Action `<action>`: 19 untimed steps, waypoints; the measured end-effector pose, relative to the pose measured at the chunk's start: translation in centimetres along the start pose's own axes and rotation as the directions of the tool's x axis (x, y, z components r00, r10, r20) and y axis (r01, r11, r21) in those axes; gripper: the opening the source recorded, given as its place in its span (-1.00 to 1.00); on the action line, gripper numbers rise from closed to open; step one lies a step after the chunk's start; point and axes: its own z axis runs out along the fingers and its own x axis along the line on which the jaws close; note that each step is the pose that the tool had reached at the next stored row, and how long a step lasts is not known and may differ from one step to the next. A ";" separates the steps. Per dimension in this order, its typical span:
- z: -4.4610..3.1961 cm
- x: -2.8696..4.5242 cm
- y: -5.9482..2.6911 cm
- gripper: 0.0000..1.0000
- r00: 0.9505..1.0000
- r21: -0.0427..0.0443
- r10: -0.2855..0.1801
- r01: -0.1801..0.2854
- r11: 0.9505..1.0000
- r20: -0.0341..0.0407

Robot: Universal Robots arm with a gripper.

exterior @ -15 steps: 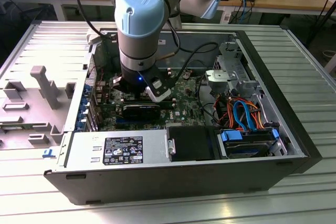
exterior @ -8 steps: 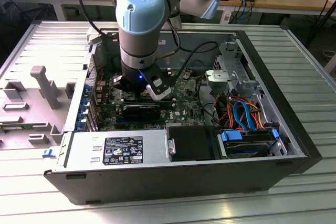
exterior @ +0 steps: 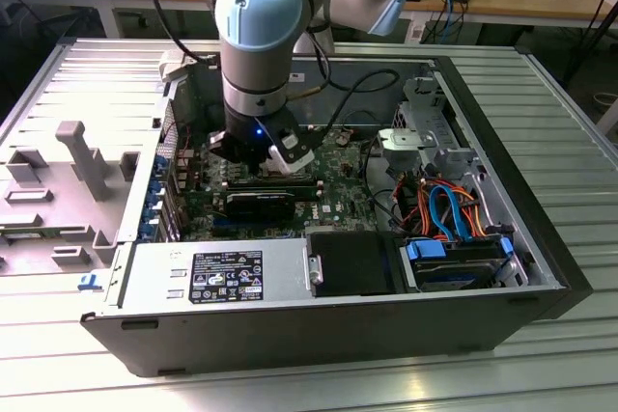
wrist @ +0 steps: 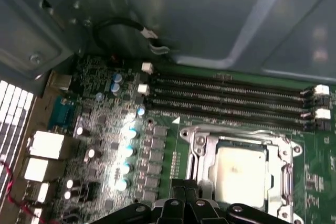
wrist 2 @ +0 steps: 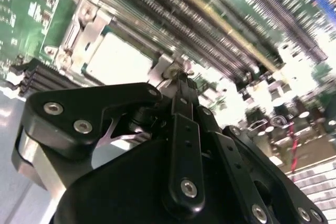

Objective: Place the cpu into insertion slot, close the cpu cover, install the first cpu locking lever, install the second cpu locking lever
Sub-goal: 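Install the second cpu locking lever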

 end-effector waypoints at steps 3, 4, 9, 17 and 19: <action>0.18 -0.32 0.81 -0.78 1.000 0.017 0.001 -0.001 1.000 -0.003; 0.22 -0.41 0.97 -0.78 1.000 0.026 0.001 -0.001 1.000 -0.004; 0.42 -1.12 1.87 -0.78 1.000 0.093 0.006 -0.005 0.996 -0.014; -2.31 -1.31 3.11 -0.78 1.000 0.136 0.009 -0.007 0.991 -0.020; -3.26 -1.29 3.34 -0.78 1.000 0.137 0.010 -0.007 0.991 -0.021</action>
